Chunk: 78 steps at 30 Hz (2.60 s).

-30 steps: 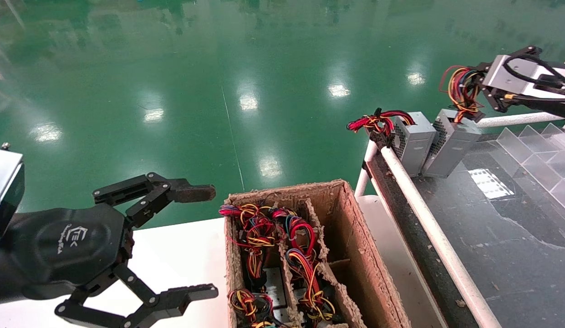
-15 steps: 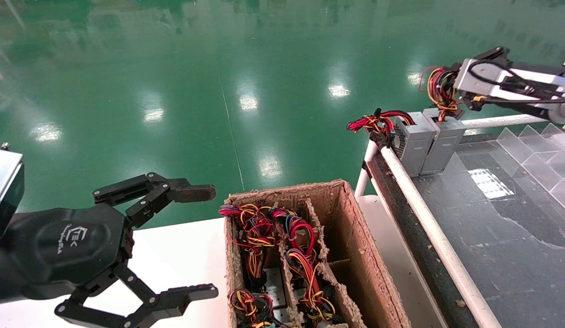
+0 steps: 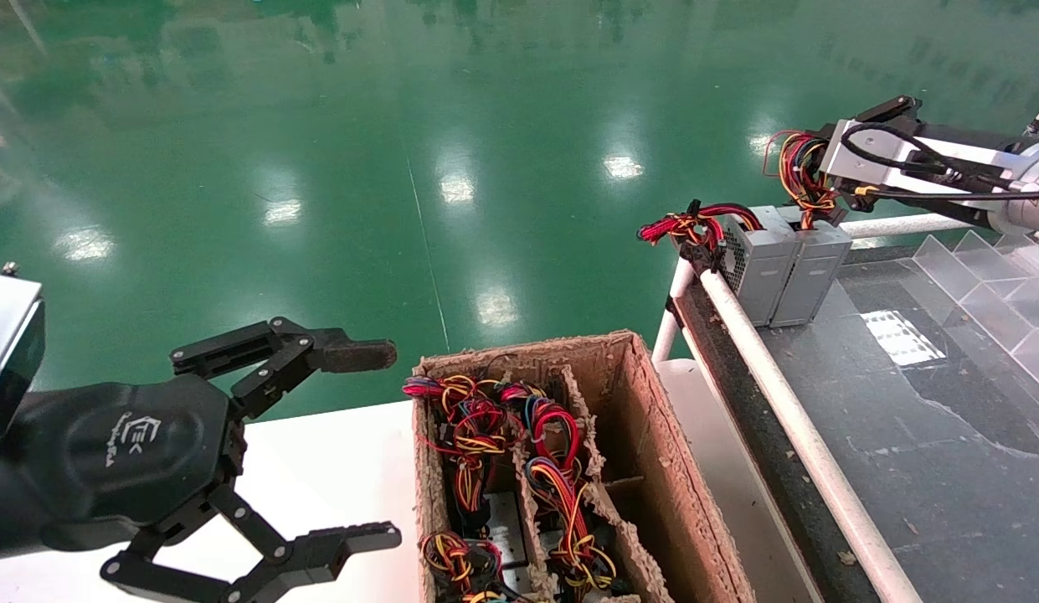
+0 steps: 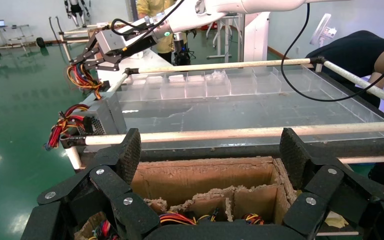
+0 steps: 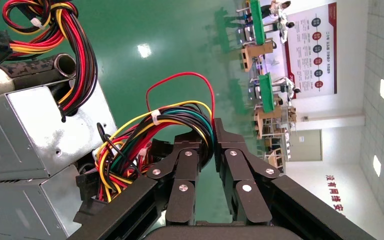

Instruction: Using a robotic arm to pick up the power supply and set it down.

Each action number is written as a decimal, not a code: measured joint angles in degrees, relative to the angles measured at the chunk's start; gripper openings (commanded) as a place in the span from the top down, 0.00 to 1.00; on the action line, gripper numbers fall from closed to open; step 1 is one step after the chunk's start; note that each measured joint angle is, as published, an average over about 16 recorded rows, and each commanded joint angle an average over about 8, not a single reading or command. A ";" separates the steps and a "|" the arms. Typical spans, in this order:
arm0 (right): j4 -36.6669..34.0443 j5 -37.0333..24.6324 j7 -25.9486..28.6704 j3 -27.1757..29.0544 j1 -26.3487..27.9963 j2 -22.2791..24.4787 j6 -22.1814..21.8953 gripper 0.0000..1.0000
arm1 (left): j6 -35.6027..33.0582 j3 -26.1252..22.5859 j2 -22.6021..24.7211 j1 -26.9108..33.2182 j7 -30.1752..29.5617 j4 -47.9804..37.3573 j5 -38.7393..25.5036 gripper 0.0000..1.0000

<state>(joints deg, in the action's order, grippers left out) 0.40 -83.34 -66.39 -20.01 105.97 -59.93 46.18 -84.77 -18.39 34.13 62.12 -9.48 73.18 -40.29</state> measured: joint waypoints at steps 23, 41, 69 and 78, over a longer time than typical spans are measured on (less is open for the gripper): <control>-1.98 -3.98 5.28 -2.77 2.26 0.07 0.90 0.00 | 0.02 -0.04 -0.02 0.01 0.02 0.00 0.03 0.00; -1.48 -3.59 10.67 -2.49 5.55 2.63 6.68 0.00 | 0.03 -0.07 -0.03 0.02 0.04 0.00 0.05 0.00; 18.37 11.10 32.98 0.92 -7.00 10.23 19.82 0.00 | 0.04 -0.11 -0.04 0.03 0.07 -0.05 0.09 0.00; 25.93 15.29 39.06 1.34 -12.15 12.25 22.54 0.00 | 0.04 -0.12 -0.04 0.04 0.08 -0.05 0.09 0.00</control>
<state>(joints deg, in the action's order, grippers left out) 26.32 -68.06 -27.33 -18.67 93.81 -47.68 68.72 -84.73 -18.51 34.09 62.16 -9.41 73.13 -40.20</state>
